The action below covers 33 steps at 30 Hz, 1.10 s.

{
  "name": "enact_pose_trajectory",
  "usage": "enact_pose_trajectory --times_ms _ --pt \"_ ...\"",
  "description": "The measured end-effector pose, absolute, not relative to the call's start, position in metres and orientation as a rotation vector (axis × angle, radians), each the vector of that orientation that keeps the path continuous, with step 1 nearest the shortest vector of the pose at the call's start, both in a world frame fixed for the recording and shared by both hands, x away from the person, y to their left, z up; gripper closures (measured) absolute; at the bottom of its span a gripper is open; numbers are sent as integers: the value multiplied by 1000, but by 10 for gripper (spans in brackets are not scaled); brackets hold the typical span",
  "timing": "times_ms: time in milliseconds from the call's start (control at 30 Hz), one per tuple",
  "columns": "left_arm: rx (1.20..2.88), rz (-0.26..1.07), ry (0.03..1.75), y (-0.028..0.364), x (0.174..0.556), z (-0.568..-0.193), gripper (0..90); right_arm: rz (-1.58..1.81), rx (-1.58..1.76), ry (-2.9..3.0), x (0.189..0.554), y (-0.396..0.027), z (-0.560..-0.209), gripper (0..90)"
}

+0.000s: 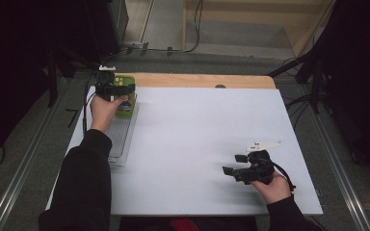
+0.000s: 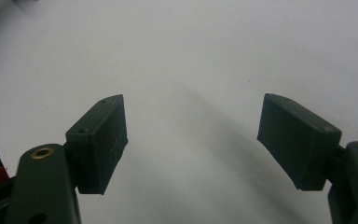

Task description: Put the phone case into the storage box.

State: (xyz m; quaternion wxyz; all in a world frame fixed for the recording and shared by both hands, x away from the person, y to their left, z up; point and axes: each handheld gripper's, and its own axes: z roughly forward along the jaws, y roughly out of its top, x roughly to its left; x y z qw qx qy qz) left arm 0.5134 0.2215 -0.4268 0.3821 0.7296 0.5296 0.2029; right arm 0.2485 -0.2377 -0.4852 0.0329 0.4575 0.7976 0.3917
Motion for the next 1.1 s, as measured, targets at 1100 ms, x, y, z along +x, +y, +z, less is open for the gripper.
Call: enact_pose_trajectory --times_ms 1100 --pt "1921 312 1344 228 473 -374 54 1211 1423 2444 249 -240 -484 221"
